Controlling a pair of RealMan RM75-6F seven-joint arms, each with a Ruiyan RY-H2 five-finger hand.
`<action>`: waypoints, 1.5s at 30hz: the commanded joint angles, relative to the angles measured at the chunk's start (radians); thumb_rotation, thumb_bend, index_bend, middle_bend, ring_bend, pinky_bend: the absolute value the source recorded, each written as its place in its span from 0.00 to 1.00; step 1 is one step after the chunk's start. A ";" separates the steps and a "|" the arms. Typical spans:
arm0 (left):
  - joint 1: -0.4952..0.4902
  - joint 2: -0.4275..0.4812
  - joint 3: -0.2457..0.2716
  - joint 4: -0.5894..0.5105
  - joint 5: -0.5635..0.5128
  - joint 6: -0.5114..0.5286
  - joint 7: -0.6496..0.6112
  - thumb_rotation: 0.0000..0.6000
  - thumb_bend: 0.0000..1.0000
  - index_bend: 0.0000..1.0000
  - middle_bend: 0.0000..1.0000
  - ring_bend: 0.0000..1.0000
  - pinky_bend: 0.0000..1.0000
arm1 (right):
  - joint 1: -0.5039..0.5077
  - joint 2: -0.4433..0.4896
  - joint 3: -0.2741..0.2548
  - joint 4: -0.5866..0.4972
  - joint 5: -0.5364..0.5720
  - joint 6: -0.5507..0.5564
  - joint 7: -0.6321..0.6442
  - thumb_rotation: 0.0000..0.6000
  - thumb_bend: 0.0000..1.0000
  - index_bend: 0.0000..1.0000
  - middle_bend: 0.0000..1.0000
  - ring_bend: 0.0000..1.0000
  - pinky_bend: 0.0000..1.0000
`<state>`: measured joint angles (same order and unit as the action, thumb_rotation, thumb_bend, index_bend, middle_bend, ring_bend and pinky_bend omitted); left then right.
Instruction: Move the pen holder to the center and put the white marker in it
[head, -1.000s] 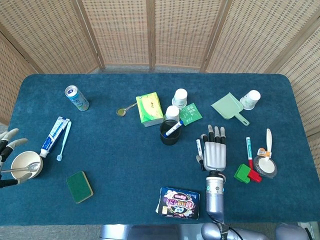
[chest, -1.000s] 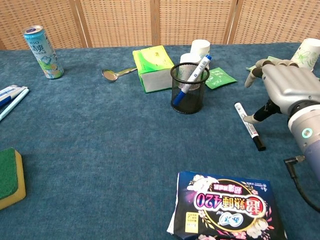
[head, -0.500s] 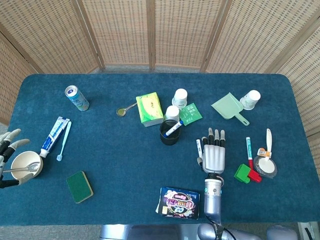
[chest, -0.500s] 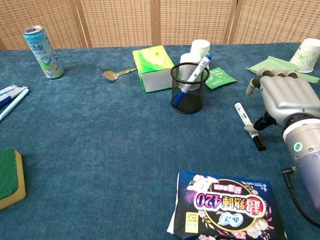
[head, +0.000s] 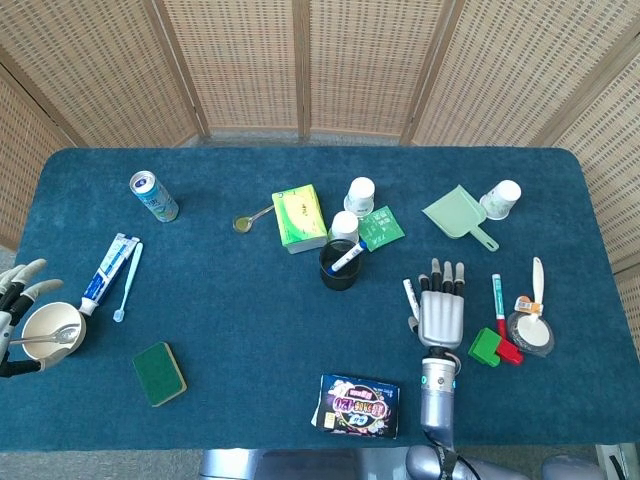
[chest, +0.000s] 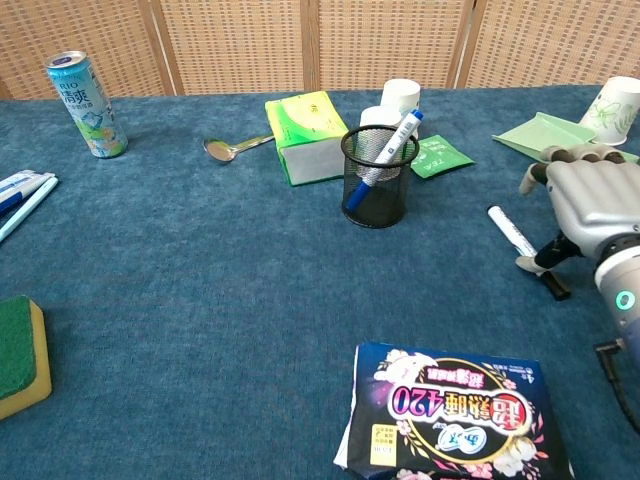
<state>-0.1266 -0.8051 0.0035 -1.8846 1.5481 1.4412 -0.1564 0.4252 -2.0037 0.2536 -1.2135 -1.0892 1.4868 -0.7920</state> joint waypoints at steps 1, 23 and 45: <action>0.000 0.000 0.001 -0.001 0.005 -0.001 0.003 1.00 0.07 0.20 0.00 0.00 0.08 | -0.013 0.018 0.002 -0.010 0.007 0.000 0.003 1.00 0.00 0.27 0.00 0.00 0.00; 0.001 -0.003 0.003 -0.015 0.017 -0.014 0.033 1.00 0.07 0.20 0.00 0.00 0.09 | -0.068 0.174 0.023 -0.116 0.061 -0.034 0.001 1.00 0.00 0.24 0.00 0.00 0.00; 0.004 0.010 0.005 0.001 0.025 -0.015 -0.020 1.00 0.07 0.20 0.00 0.00 0.09 | 0.083 0.297 0.306 -0.306 0.606 -0.162 -0.210 1.00 0.05 0.30 0.00 0.00 0.00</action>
<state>-0.1229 -0.7953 0.0082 -1.8836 1.5727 1.4260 -0.1764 0.4879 -1.7237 0.5399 -1.5146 -0.5142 1.3372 -0.9890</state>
